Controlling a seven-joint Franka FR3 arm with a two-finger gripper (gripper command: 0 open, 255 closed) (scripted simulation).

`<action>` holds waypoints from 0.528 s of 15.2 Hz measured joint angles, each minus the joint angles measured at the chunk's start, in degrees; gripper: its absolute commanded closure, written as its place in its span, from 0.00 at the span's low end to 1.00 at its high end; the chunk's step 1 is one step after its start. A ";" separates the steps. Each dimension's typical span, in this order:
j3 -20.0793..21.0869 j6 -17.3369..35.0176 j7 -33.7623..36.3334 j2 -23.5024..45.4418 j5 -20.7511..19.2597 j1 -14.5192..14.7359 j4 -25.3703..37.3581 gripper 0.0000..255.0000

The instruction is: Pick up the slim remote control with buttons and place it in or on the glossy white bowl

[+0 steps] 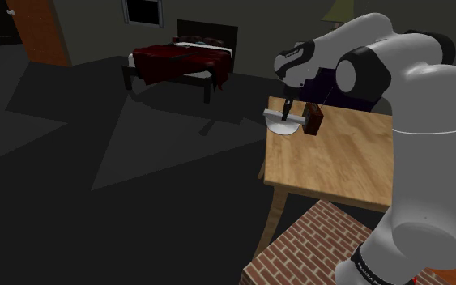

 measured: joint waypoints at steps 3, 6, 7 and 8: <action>0.00 0.04 -0.01 -0.01 0.01 0.00 -0.02 0.00; 0.00 0.05 -0.01 0.00 0.01 0.00 -0.04 0.00; 0.00 0.06 -0.01 0.00 0.01 0.01 -0.04 0.00; 0.00 0.06 -0.01 -0.01 0.01 0.01 -0.05 0.00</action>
